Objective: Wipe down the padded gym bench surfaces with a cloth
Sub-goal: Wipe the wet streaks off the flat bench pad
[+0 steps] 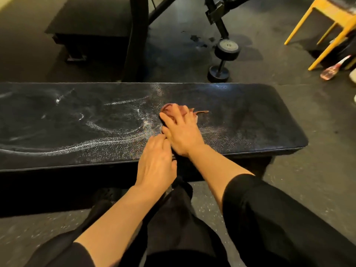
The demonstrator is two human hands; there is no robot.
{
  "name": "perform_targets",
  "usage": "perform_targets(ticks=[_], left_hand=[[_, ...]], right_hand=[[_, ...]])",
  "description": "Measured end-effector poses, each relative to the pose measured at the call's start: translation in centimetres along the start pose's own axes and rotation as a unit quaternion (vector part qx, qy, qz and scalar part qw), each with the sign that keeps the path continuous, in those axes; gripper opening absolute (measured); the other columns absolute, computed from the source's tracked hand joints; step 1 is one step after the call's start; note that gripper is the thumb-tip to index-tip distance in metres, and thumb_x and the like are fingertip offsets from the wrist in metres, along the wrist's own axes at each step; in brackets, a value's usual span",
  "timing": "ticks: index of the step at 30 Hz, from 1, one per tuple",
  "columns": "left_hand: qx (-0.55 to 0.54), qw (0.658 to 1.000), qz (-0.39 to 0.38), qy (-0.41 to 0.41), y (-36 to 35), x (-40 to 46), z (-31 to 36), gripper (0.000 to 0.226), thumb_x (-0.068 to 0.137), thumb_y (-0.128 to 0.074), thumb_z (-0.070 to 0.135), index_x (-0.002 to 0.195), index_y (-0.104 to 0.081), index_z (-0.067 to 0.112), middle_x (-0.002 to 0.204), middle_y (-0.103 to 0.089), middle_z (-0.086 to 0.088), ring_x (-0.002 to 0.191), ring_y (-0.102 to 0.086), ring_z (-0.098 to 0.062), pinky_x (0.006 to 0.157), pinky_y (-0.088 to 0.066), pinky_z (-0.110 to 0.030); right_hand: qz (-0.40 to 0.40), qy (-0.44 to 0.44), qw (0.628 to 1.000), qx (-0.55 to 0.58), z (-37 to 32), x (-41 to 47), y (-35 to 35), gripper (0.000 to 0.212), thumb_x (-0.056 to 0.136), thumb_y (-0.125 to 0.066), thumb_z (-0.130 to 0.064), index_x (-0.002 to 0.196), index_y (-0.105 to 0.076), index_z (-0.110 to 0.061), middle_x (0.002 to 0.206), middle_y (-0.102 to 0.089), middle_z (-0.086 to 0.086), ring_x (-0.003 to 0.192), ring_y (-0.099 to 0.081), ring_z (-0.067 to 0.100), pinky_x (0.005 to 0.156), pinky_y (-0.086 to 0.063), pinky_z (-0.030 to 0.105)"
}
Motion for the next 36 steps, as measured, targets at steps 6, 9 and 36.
perform_targets(ticks=[6, 9, 36], left_hand=[[0.032, 0.999, 0.004, -0.026, 0.4, -1.8, -0.6, 0.063, 0.064, -0.083, 0.016, 0.119, -0.058, -0.002, 0.125, -0.056, -0.016, 0.117, -0.053, -0.033, 0.109, -0.032, -0.045], [0.02, 0.999, 0.017, -0.029, 0.3, -1.7, -0.3, 0.062, 0.063, -0.084, 0.016, 0.117, -0.058, -0.001, 0.124, -0.058, -0.015, 0.117, -0.055, -0.032, 0.108, -0.032, -0.046], [0.099, 0.995, -0.021, 0.024, -0.2, -3.7, -1.4, 0.066, 0.076, -0.069, 0.01, 0.138, -0.046, 0.005, 0.14, -0.048, -0.011, 0.132, -0.042, -0.024, 0.116, -0.012, -0.048]], right_hand=[[0.012, 0.029, 0.999, -0.036, 5.3, -3.3, 1.0, 0.069, 0.087, 0.001, -0.053, 0.147, -0.028, -0.036, 0.158, -0.019, 0.005, 0.14, -0.02, 0.042, 0.115, -0.012, 0.055], [0.001, -0.101, 0.995, -0.02, 9.8, -5.6, 0.9, 0.066, 0.089, -0.001, -0.056, 0.148, -0.022, -0.037, 0.16, -0.008, 0.006, 0.142, -0.012, 0.043, 0.116, -0.008, 0.056], [-0.019, 0.035, 0.999, -0.017, -0.4, -7.9, -0.3, 0.056, 0.098, -0.011, -0.051, 0.151, -0.013, -0.035, 0.161, 0.002, 0.006, 0.144, -0.004, 0.041, 0.118, -0.005, 0.051]])
Point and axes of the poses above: each hand's wrist, its own x-axis towards the middle knuckle, its own y-axis out of the back of the hand, z = x × y, the point moved 5 cm from there along x, towards the middle knuckle
